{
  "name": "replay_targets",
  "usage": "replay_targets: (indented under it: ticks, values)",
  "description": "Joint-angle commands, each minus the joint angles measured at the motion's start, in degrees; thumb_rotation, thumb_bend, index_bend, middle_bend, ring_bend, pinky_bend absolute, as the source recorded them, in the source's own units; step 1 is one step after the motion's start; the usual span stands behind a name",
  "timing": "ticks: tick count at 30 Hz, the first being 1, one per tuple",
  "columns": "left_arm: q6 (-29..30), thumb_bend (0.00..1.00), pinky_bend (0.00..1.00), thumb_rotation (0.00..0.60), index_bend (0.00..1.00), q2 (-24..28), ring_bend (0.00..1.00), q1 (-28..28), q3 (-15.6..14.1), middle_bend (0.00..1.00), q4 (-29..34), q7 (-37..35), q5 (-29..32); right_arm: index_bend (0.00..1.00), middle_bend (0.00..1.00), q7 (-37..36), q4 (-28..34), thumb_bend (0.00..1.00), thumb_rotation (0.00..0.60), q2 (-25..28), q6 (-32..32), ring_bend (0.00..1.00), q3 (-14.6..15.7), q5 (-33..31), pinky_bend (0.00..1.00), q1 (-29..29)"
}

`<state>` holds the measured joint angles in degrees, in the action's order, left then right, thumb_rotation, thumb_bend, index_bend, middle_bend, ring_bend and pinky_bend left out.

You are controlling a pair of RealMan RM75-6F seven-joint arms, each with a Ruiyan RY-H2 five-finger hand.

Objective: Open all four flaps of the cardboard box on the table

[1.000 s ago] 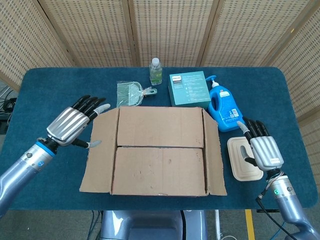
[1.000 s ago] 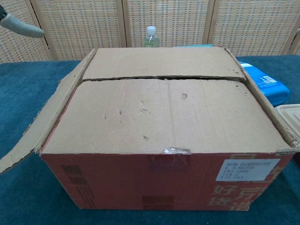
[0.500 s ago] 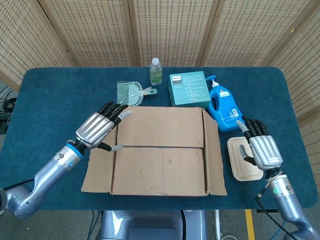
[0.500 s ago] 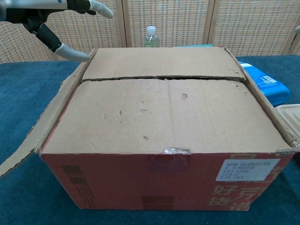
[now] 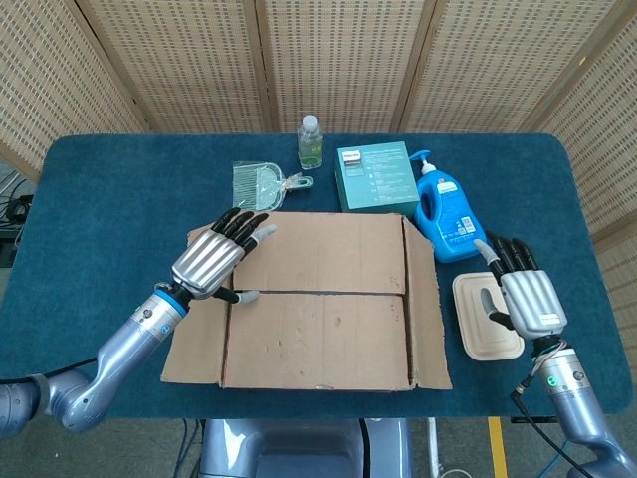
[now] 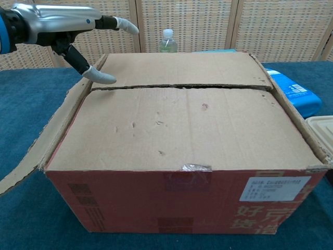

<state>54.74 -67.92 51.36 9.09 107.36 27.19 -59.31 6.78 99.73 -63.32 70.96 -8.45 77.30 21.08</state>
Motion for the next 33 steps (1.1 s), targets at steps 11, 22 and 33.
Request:
replay_targets:
  ticks: [11,22,33]
  values:
    - [1.85,0.21,0.00,0.384,0.00,-4.63,0.00,1.11,-0.79,0.00,-2.51,4.25,1.61,0.01,0.02,-0.69,-0.32,0.57,0.600,0.33,0.26,0.00,0.02,0.00,0.02,-0.39]
    - [3.13,0.21,0.00,0.384,0.00,-7.01,0.00,1.82,-0.87,0.00,-4.08,7.20,3.60,0.01,0.02,-1.57,-0.52,0.57,0.600,0.53,0.48,0.00,0.01,0.17,0.02,-0.70]
    - [6.83,0.22,0.00,0.383,0.00,-10.21,0.00,1.52,0.07,0.00,-6.81,8.11,2.58,0.01,0.02,-2.15,-0.68,0.57,0.600,0.86,1.01,0.00,0.06,0.17,0.02,-1.27]
